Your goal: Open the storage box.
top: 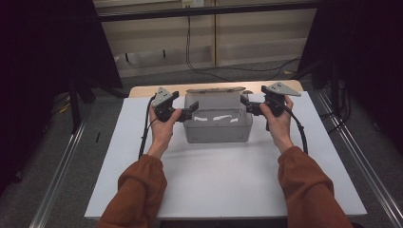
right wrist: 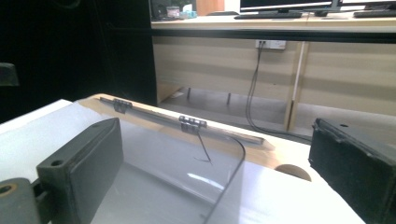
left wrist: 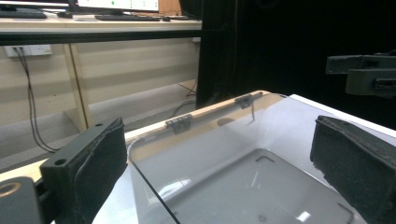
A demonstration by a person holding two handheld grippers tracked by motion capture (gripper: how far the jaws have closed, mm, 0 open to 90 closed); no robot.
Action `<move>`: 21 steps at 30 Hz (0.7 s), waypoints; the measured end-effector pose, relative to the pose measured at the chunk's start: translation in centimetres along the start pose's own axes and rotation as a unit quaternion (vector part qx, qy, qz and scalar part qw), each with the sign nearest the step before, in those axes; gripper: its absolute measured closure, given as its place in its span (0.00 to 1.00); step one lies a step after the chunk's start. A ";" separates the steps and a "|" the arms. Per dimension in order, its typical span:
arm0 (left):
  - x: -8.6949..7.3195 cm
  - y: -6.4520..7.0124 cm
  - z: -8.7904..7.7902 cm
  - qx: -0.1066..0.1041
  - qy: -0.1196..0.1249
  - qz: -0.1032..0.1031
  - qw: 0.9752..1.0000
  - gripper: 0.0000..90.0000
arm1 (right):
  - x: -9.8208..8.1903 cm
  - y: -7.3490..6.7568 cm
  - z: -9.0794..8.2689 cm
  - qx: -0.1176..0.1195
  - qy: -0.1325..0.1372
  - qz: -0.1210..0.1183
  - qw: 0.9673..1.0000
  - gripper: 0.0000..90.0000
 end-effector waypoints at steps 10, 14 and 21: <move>0.0 0.6 -2.1 0.018 0.014 -0.004 1.000 0.04 | -0.1 -0.8 -2.3 -0.004 0.007 -0.012 1.000 0.03; -0.2 0.7 -3.1 0.023 0.019 0.001 1.000 0.05 | -0.4 -1.2 -3.3 -0.006 0.008 -0.013 1.000 0.03; -0.8 0.9 -5.3 0.022 0.029 -0.006 0.999 0.05 | -1.6 -1.7 -4.6 -0.005 0.002 -0.007 1.000 0.02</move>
Point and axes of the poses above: each handheld gripper's, and its own axes: z roughly forward along the jaws, x roughly out of its top, y roughly to its right, the point moved 4 cm from there along z, roughly forward along the jaws, and after that the axes turned 5 degrees about x, right-handed, at the moved point
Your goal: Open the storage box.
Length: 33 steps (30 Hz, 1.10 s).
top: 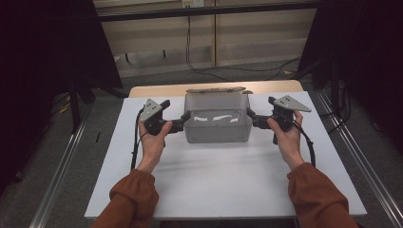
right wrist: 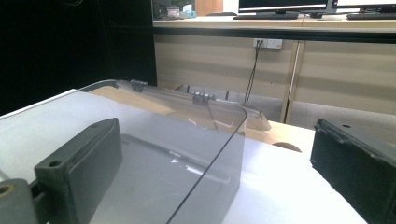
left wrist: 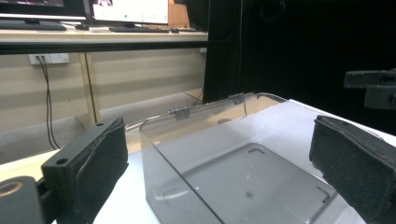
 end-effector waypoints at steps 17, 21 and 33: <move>-2.2 1.1 -5.5 0.018 0.008 0.015 1.000 0.05 | -2.0 -2.1 -5.2 -0.028 0.019 -0.021 0.999 0.01; -2.5 1.4 -6.3 0.018 0.008 0.017 1.000 0.05 | -2.3 -2.2 -6.4 -0.037 0.027 -0.025 0.999 0.01; -4.3 1.4 -9.9 0.042 0.008 -0.009 0.999 0.05 | -3.8 -2.7 -9.7 -0.054 0.034 -0.021 0.998 0.01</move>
Point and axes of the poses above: each handheld gripper's, and its own axes: z roughly forward along the jaws, x roughly out of its top, y roughly to its right, the point moved 4 cm from there along z, roughly forward along the jaws, and after that the axes turned 5 degrees about x, right-handed, at the moved point
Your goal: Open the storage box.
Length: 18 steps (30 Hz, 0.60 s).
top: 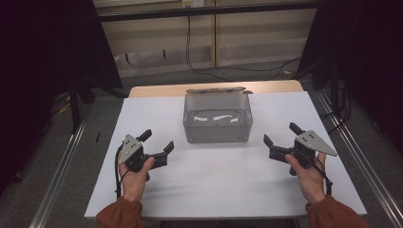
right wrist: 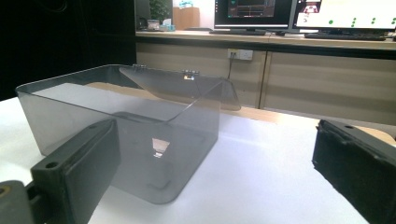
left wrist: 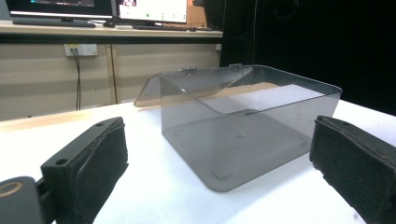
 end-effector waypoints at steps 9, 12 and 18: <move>-0.8 -0.4 -2.0 0.009 -0.007 -0.004 1.000 0.04 | -0.3 -0.2 -2.1 -0.011 0.007 -0.003 1.000 0.01; -1.0 -0.6 -2.7 0.021 -0.003 -0.010 1.000 0.04 | -0.7 0.0 -2.9 -0.018 0.003 -0.003 1.000 0.01; -1.9 -1.0 -4.3 0.034 -0.021 -0.024 0.999 0.04 | -1.3 0.8 -4.4 -0.033 -0.005 0.001 0.999 0.00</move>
Point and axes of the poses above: each handheld gripper's, and its own axes: z roughly forward along the jaws, x roughly out of its top, y roughly to its right, the point moved 4 cm from there along z, roughly forward along the jaws, and after that the axes turned 5 degrees about x, right-handed, at the moved point
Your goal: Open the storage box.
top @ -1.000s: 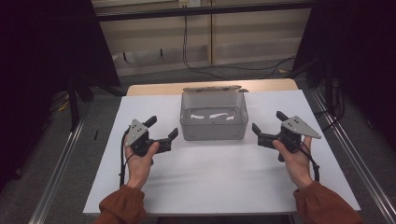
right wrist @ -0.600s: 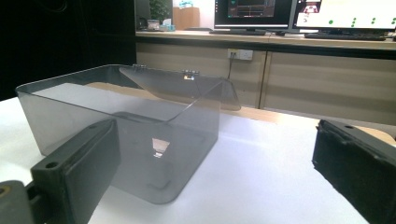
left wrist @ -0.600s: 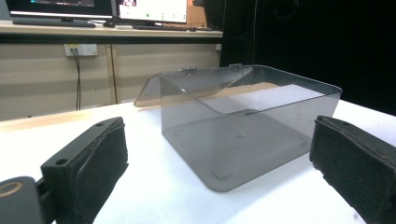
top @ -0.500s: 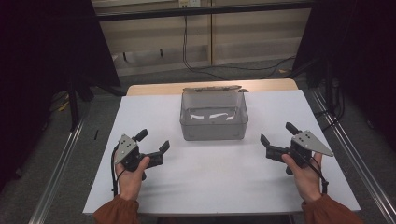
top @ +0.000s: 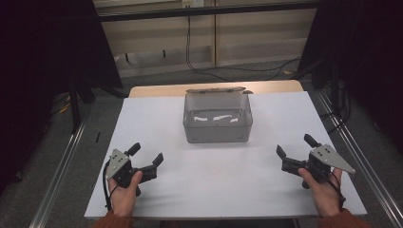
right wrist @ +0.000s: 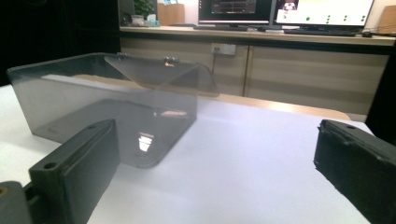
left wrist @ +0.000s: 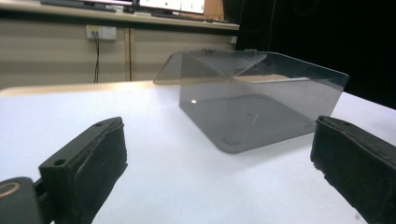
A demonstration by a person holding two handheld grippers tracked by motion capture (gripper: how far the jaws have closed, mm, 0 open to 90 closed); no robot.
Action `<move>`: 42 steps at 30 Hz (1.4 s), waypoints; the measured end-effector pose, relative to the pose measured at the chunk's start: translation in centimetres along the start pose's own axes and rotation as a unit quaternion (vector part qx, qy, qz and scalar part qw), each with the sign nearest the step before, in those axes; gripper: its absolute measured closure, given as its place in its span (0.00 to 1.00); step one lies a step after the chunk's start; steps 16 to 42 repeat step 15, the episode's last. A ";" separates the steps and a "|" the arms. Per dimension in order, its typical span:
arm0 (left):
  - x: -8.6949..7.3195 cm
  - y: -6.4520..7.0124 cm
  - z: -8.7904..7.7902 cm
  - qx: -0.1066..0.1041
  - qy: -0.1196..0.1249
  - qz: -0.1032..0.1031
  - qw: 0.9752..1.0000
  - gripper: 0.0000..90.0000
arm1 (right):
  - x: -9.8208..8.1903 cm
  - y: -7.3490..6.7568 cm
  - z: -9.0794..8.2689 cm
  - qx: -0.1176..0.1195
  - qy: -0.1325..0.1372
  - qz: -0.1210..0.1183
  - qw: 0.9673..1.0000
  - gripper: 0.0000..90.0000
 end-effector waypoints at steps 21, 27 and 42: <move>-1.0 -0.6 -1.9 0.034 -0.001 -0.016 0.999 0.03 | -1.7 0.2 -1.6 -0.018 -0.011 0.012 1.000 0.01; -1.0 -0.6 -1.9 0.034 -0.001 -0.016 0.999 0.03 | -1.7 0.2 -1.6 -0.018 -0.011 0.012 1.000 0.01; -1.0 -0.6 -1.9 0.034 -0.001 -0.016 0.999 0.03 | -1.7 0.2 -1.6 -0.018 -0.011 0.012 1.000 0.01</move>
Point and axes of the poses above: each handheld gripper's, and its own axes: z roughly forward along the jaws, x roughly out of its top, y roughly to its right, the point moved 4 cm from there along z, roughly forward along the jaws, and after that the axes turned 5 degrees about x, right-handed, at the moved point
